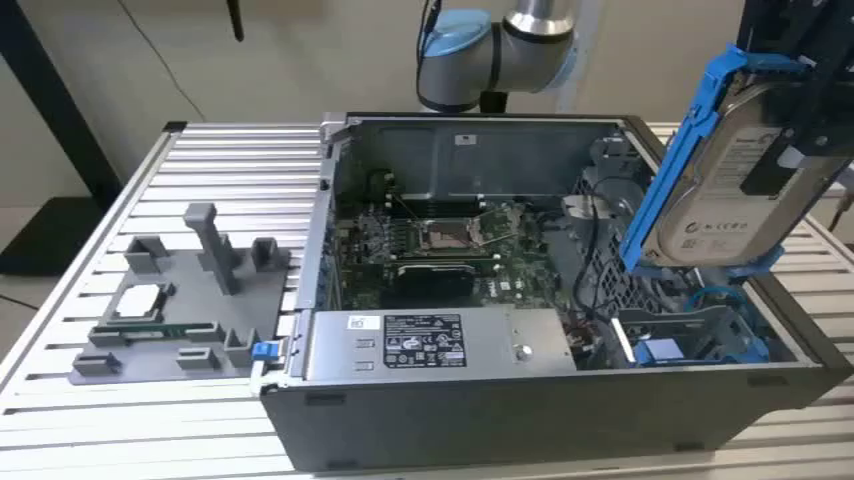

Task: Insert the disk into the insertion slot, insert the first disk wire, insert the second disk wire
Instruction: 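Insert the disk into the insertion slot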

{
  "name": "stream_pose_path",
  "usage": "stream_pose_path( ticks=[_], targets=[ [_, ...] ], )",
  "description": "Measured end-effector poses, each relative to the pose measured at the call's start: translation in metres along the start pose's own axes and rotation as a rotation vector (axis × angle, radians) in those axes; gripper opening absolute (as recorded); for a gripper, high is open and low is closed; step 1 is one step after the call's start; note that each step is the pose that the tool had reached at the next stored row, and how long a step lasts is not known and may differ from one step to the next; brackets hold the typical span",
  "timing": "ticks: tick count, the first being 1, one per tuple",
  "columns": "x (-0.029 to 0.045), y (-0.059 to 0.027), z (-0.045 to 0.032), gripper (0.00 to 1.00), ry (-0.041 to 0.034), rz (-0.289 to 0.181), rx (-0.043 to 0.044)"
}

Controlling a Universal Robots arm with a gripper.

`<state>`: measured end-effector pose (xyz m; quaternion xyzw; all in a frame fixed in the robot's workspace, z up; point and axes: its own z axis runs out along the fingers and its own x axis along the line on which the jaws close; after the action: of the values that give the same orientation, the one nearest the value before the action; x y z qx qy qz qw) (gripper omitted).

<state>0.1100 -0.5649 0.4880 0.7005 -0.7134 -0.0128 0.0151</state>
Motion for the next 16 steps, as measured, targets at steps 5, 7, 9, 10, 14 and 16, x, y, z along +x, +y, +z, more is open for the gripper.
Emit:
stream_pose_path(
  ticks=[5, 7, 9, 10, 14, 16],
  targets=[
    [0.0000, 0.0000, 0.0000, 0.00, 0.0004, 0.000, 0.0000],
    [0.0000, 0.0000, 0.0000, 0.00, 0.0005, 0.000, 0.0000],
    [0.0000, 0.0000, 0.0000, 0.00, 0.0006, 0.000, 0.0000],
    [0.0000, 0.0000, 0.0003, 0.00, 0.0004, 0.000, 0.0000],
    [-0.0001, -0.0016, 0.0018, 0.00, 0.0007, 0.000, 0.0000],
    [-0.0001, -0.0035, 0.0030, 0.00, 0.0006, 0.000, 0.0001]
  ],
)
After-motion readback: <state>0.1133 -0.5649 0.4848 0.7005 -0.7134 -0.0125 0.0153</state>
